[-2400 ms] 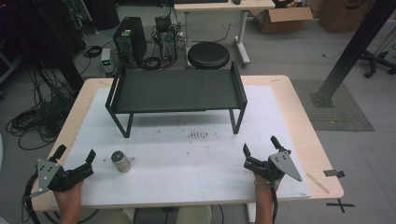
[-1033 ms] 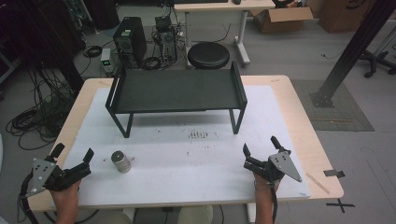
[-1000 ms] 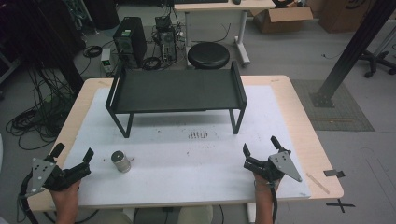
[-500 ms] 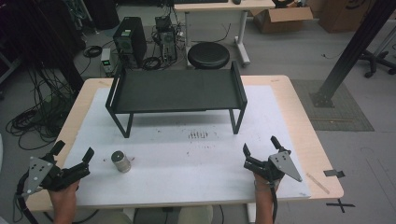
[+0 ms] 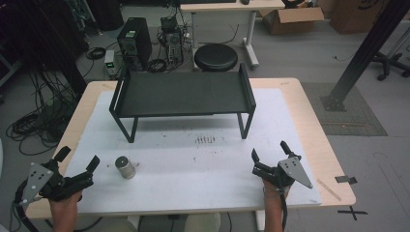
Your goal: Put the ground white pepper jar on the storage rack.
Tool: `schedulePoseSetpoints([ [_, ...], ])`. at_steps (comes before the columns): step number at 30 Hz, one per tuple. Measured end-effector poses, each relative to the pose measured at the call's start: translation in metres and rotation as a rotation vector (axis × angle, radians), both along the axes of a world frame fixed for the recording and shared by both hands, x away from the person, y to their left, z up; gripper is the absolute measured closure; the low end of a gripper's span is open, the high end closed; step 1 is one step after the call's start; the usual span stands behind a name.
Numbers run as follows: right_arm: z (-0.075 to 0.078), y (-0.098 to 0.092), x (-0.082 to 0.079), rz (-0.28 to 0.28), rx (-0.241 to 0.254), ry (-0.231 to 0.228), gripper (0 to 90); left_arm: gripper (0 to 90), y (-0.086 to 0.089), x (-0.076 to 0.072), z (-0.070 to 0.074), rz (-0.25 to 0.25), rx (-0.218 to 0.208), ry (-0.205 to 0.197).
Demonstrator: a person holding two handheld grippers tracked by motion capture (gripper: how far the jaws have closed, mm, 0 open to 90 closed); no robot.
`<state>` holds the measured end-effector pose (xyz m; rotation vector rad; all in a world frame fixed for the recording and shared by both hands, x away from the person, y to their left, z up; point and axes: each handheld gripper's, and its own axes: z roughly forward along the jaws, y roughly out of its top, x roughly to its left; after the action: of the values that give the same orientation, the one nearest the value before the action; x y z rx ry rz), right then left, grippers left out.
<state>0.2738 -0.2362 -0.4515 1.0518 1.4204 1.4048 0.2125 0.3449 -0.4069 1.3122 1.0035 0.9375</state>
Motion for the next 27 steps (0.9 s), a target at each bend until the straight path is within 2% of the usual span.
schedulePoseSetpoints([
  [8, 0.000, 0.000, 0.000, 0.000, 0.000, 0.001, 0.1, 0.2, -0.008, -0.004, 0.002, -0.049, 0.003, 0.014],
  [12, 0.000, 0.000, 0.000, 0.000, 0.000, 0.001, 0.0, 0.2, -0.017, -0.007, 0.002, -0.084, 0.032, 0.022],
  [20, 0.000, 0.000, 0.000, 0.000, 0.000, 0.001, 0.0, 0.2, -0.026, -0.010, -0.001, -0.117, 0.058, 0.035],
  [23, 0.000, 0.000, 0.000, 0.000, 0.001, 0.002, 0.0, 0.2, -0.030, -0.011, -0.003, -0.129, 0.079, 0.047],
  [25, 0.000, 0.000, 0.000, 0.000, 0.000, 0.002, 0.0, 0.2, -0.034, -0.012, -0.006, -0.136, 0.118, 0.058],
  [27, 0.000, 0.000, 0.000, 0.000, 0.001, 0.002, 0.0, 0.2, -0.035, -0.012, -0.008, -0.137, 0.129, 0.062],
])
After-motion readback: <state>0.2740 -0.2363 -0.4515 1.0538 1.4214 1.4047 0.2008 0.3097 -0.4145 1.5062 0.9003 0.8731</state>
